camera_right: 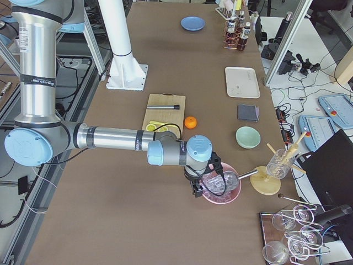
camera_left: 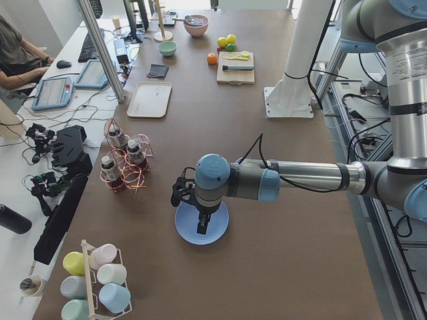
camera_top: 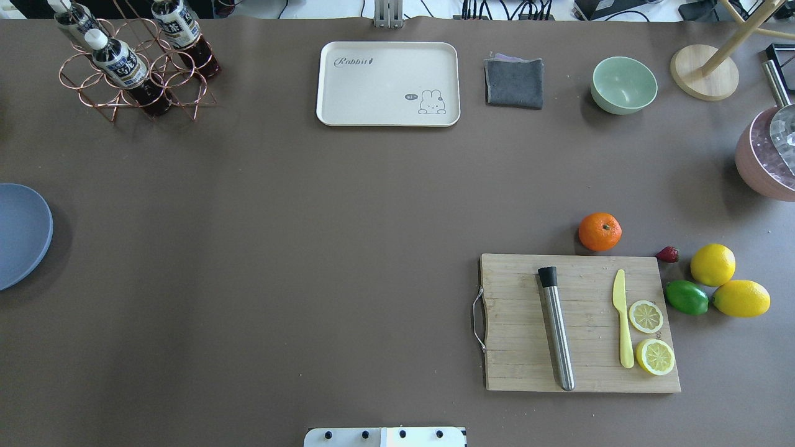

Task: Pick orange to plate

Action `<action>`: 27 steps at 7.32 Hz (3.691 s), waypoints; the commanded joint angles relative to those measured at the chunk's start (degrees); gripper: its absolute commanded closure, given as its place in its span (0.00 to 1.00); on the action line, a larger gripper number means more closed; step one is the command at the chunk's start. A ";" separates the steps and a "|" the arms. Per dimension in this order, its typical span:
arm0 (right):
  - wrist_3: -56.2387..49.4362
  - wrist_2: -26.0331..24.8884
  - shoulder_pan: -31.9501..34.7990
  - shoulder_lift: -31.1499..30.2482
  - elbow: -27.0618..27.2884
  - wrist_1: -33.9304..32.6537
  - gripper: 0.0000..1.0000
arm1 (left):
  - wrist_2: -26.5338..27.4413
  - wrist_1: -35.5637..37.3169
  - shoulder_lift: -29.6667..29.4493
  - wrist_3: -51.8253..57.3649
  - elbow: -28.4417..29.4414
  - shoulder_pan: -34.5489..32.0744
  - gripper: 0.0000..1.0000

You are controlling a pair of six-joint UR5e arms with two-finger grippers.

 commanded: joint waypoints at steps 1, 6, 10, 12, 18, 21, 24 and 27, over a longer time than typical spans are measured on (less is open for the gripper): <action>0.03 0.10 -0.05 -0.01 0.00 0.00 0.00 | -0.11 -0.06 0.27 -4.24 -0.45 0.10 0.02; 0.03 0.19 -0.05 0.51 0.44 0.00 0.00 | -0.11 -2.79 1.41 -5.07 -0.80 0.80 0.02; 0.12 0.45 -0.05 0.69 0.44 -0.09 0.00 | -0.02 -2.79 1.50 -4.90 -0.89 0.80 0.02; 0.12 2.73 -0.23 0.78 0.88 0.09 0.00 | -0.02 -3.31 1.41 -4.90 -1.07 1.07 0.02; 14.24 2.83 -7.16 2.69 8.09 0.09 0.00 | 0.33 -8.98 0.80 -4.98 5.39 3.25 0.03; 17.61 4.05 -9.54 3.33 8.88 0.09 0.00 | 0.59 -27.11 -6.92 -8.82 25.71 5.88 0.03; 17.61 5.02 -10.07 2.80 8.71 0.00 0.00 | 3.58 -30.19 -7.72 -10.60 28.36 8.44 0.04; 17.61 4.94 -11.39 2.62 8.35 0.00 0.00 | 7.88 -39.84 -8.16 -18.95 31.96 15.81 0.08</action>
